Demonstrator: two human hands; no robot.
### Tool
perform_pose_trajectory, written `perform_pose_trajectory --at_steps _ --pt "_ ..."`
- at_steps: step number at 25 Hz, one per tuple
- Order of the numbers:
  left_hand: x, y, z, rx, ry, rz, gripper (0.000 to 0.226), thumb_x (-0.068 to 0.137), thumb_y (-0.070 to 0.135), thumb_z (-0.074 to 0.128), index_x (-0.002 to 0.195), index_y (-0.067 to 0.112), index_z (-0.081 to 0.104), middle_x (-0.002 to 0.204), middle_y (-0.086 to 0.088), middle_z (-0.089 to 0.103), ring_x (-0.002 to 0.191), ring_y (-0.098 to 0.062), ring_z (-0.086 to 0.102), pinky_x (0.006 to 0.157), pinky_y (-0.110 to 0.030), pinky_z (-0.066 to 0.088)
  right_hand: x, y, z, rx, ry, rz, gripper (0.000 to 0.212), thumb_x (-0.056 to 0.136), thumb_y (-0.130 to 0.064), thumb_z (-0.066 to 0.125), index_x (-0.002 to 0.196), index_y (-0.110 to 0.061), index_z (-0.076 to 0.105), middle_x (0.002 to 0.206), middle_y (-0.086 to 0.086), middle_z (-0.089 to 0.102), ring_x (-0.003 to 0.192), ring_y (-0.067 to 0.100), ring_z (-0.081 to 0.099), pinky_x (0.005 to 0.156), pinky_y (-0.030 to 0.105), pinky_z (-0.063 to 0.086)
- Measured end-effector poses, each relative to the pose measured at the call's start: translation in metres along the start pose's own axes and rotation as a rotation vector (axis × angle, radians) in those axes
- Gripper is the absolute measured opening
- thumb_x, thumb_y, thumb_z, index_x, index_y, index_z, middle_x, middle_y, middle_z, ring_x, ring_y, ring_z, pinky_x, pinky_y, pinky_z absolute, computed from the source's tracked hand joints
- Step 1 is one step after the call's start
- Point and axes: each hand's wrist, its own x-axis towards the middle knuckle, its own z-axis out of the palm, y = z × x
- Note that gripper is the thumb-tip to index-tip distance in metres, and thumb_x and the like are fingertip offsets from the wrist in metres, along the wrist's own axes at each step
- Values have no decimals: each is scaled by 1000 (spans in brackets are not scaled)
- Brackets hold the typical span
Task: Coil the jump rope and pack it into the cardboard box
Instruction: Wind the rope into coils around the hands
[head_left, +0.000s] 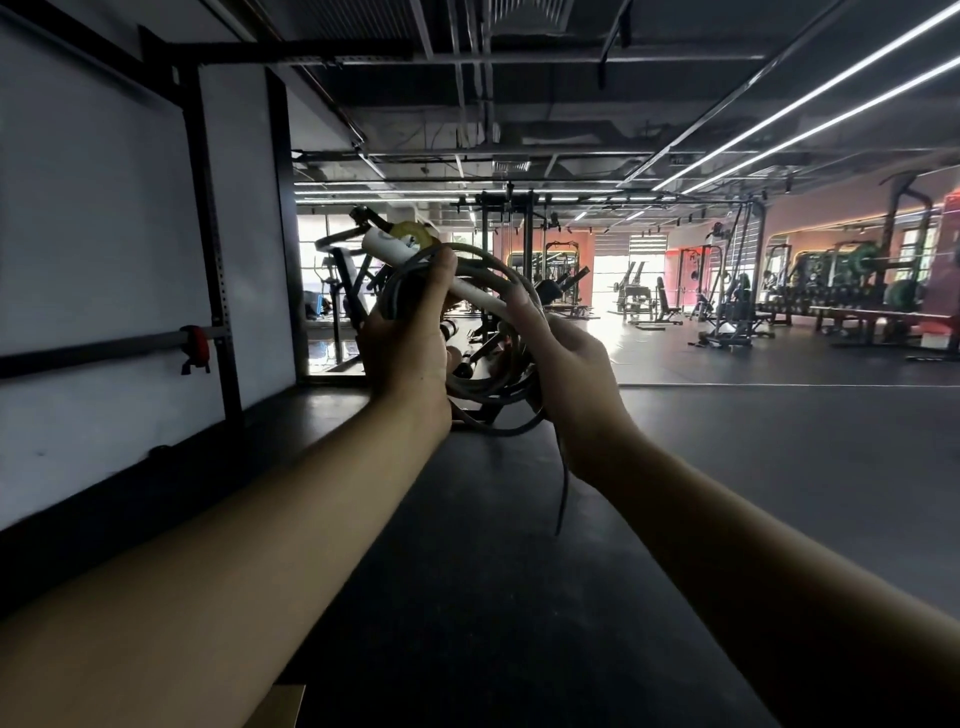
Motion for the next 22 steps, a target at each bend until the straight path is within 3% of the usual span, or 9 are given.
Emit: perform_pose_trajectory --at_steps 3,6,10,11,13,14,16,19,22 --pt "-3 -1 -2 29 -34 0 34 74 55 80 85 26 68 63 5 53 42 -4 45 46 -23 42 1 3 3 8 55 -52 41 96 -38 66 99 3 72 61 -1 67 52 8 62 47 17 47" --pt "0 -4 -10 85 -113 -21 33 77 55 78 87 25 68 63 3 62 45 -8 49 52 -26 44 4 5 0 -19 35 -79 33 97 -34 66 95 -1 70 58 -1 63 49 8 57 47 19 45" --pt "6 -2 -27 144 -341 -130 34 85 46 74 109 22 72 103 -5 76 77 -19 68 70 -35 58 12 3 -9 -228 -31 -169 26 96 -33 68 89 -8 69 57 -5 61 49 6 55 48 20 43" --pt "11 -2 -34 183 -384 -146 49 83 45 75 123 19 66 116 -9 74 85 -21 69 77 -39 58 15 2 -12 -265 -52 -174 25 95 -32 68 87 -9 68 56 -5 60 48 6 55 48 19 43" --pt "21 3 -50 314 -409 -176 117 63 55 83 157 22 22 150 -12 51 114 -25 65 98 -52 51 19 -2 -20 -361 -104 -164 28 94 -33 70 88 -5 69 57 -3 61 50 9 56 49 22 43" --pt "27 9 -58 388 -418 -161 147 48 63 86 160 28 -3 162 -11 33 133 -26 52 108 -54 40 21 -5 -24 -432 -140 -160 29 93 -34 71 91 -5 70 59 -1 62 51 10 56 49 23 44" --pt "36 24 -67 562 -539 -20 165 28 71 88 157 38 -9 168 -9 15 149 -24 28 111 -42 30 24 -10 -31 -575 -233 -177 28 91 -34 73 92 -6 73 62 4 66 51 10 56 48 22 44" --pt "38 46 -53 1011 -876 228 135 47 57 90 157 42 12 164 1 29 150 -19 25 109 -32 28 26 -18 -28 -745 -427 -224 16 89 -31 75 86 -15 74 63 0 70 48 5 58 48 16 44" --pt "29 48 -22 1119 -1164 87 100 64 21 93 146 31 36 138 4 61 124 -8 59 94 -17 48 26 -23 -18 -870 -567 -271 13 88 -27 76 79 -32 69 57 -25 66 49 -7 59 50 9 42"
